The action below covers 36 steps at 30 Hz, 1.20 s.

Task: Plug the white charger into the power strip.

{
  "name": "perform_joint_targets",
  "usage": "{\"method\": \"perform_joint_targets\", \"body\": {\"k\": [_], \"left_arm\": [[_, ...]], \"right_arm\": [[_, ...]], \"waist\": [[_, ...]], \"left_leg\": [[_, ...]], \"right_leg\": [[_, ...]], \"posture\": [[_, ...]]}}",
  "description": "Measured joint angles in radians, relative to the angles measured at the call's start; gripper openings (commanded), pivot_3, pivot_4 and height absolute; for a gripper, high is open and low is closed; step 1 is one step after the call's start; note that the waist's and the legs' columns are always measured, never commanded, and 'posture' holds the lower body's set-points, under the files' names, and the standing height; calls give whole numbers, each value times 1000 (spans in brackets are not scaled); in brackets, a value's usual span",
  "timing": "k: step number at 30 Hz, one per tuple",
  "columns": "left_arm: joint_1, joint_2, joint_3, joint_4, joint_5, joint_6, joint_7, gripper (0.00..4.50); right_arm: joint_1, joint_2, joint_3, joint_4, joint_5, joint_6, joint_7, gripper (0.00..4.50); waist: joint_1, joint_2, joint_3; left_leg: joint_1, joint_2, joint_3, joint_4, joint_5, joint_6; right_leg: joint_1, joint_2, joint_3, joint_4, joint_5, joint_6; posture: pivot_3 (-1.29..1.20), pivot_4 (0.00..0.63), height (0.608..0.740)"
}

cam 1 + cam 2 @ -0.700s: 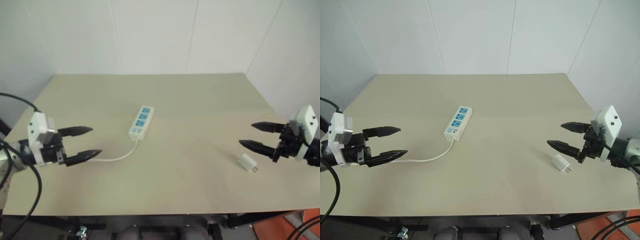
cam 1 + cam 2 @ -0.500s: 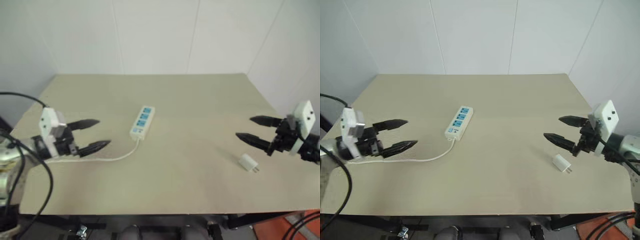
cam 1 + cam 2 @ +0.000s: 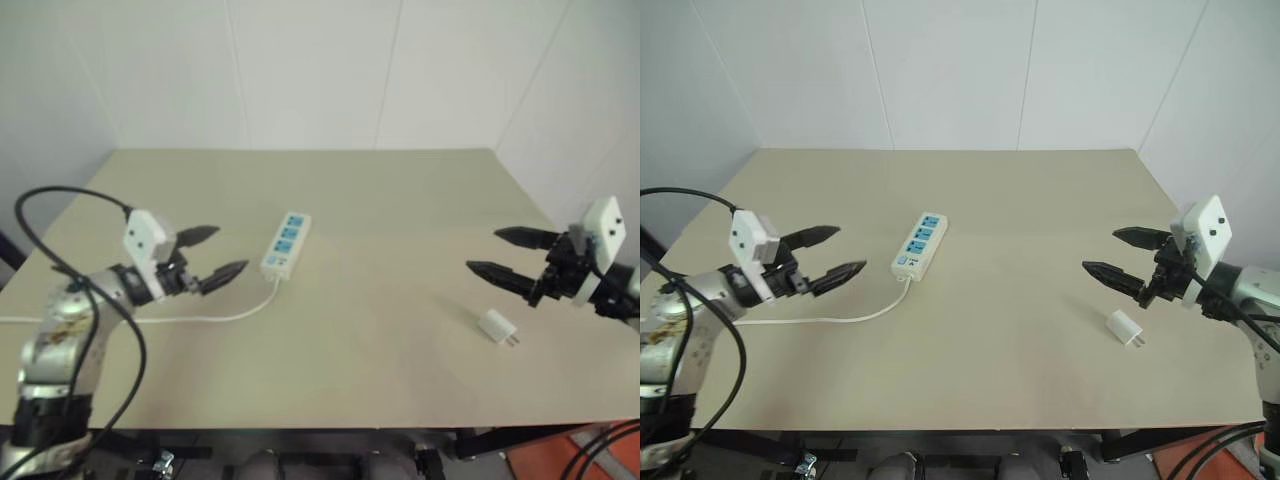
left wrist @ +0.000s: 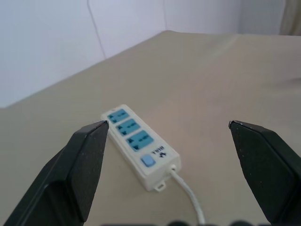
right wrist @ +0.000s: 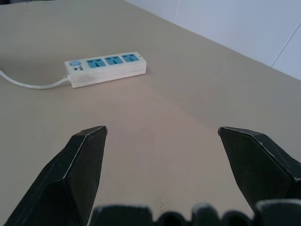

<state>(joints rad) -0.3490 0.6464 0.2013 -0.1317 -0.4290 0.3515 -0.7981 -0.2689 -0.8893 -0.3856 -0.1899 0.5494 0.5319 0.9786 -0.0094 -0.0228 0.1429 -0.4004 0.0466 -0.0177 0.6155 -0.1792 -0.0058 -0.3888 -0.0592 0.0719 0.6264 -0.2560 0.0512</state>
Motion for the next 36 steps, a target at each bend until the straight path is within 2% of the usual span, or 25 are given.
{"method": "perform_joint_targets", "body": {"k": [6, 9, 13, 18, 24, 36], "left_arm": [[-94, -223, -137, 116, 141, -32, 200, 4456], [-163, -331, -197, 238, 240, -76, 318, 4456], [-209, -414, -232, 378, 333, -138, 445, 4456], [-264, -453, -238, 530, 404, -199, 547, 4456], [-297, -466, -237, 616, 434, -249, 590, 4456], [-265, -481, -233, 637, 432, -248, 591, 4456]], "right_arm": [[-61, 44, 62, 3, 2, -2, -17, 4500], [-115, 85, 99, 4, 2, -2, -44, 4500], [-136, 105, 143, 2, 1, -3, -51, 4500], [-155, 113, 173, 2, 1, -3, -52, 4500], [-173, 114, 179, 3, 1, -7, -46, 4500], [-180, 117, 180, 3, 1, -12, -34, 4500]], "waist": [[-2, -1, 1], [-3, -1, 1], [-5, -1, 1], [-3, -2, 1], [-2, -2, 1], [-3, -2, 1]], "left_leg": [[-3, -1, -2, 1, 0, 0], [-3, -2, -2, 1, 0, 0], [-3, -2, -4, 1, 0, 0], [-4, -3, -4, 1, 0, 0], [-4, -3, -4, 1, 0, 0], [-4, -3, -4, 1, 0, 0]], "right_leg": [[-1, 0, 0, -1, 4, -5], [-1, 0, 0, 0, 5, -4], [-1, 0, 0, 0, 5, -4], [-1, 0, -1, 0, 5, -4], [-1, -1, -1, 0, 5, -3], [-1, 0, -1, 0, 5, -3]], "posture": [[0, 150, 740], [0, 150, 740], [0, 150, 740], [0, 150, 740], [0, 150, 740], [0, 150, 740]]}}
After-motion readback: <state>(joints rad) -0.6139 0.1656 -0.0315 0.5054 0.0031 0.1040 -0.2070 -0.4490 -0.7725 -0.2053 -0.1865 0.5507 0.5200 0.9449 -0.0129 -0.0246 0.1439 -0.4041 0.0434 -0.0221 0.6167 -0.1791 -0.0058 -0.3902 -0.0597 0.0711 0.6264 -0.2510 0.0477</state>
